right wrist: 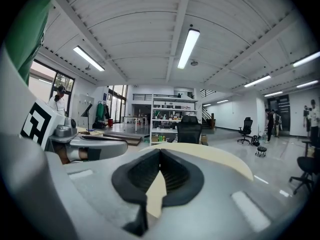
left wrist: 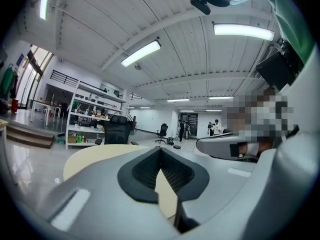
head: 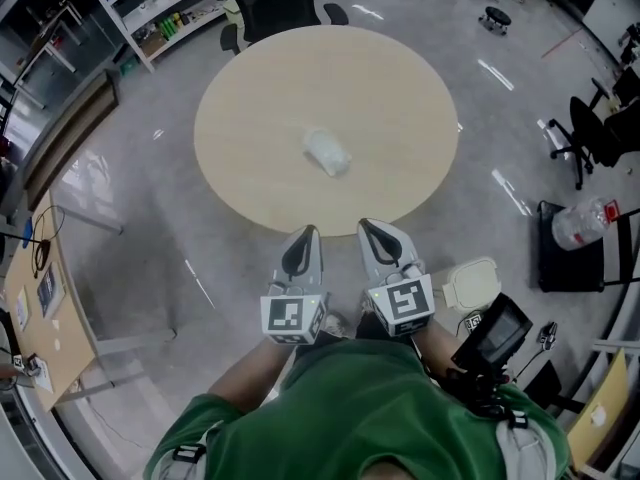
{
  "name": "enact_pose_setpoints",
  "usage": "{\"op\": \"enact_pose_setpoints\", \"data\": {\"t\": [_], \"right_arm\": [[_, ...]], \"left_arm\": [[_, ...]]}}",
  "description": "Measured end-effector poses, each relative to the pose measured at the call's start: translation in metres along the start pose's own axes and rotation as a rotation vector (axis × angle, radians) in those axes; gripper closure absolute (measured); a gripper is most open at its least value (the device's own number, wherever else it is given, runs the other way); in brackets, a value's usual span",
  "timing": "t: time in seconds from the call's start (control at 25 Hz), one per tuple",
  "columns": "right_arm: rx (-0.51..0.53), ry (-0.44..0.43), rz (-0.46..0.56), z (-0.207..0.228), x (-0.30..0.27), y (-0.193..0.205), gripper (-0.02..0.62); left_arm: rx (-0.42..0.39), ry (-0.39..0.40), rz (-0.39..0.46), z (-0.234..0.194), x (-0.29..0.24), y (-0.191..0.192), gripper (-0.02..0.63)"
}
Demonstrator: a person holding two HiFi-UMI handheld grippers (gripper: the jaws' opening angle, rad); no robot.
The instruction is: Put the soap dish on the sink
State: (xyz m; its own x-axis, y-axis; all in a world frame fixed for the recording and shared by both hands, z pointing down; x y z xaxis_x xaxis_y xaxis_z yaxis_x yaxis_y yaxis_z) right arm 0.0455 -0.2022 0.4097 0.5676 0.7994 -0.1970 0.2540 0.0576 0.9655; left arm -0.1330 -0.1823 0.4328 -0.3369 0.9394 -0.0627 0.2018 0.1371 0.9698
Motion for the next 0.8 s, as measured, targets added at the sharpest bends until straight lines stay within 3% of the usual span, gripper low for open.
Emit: {"op": "enact_pose_setpoints", "data": {"t": [0.32,0.8], "right_arm": [[0.001,-0.02,0.036,0.008,0.032,-0.002,0.592],[-0.031,-0.111,0.095,0.032,0.092,0.01,0.592]], "left_arm": [[-0.008,-0.018,0.016,0.034,0.011,0.0,0.601],[-0.031,-0.115,0.023,0.104,0.038,0.008,0.601]]}}
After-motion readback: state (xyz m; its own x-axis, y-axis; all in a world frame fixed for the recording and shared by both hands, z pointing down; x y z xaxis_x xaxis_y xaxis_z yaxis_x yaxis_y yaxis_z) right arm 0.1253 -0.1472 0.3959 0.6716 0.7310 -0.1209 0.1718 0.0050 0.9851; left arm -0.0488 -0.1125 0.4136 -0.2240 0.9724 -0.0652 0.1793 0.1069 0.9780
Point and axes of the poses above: the fingertips, and each gripper's own axes: x backward along the fingers, z to its right, y out of its underside, the point moved 10 cm from there along x, backward along the fingers, and after that the axes turned 8 degrees about x, right-handed, at the moved point
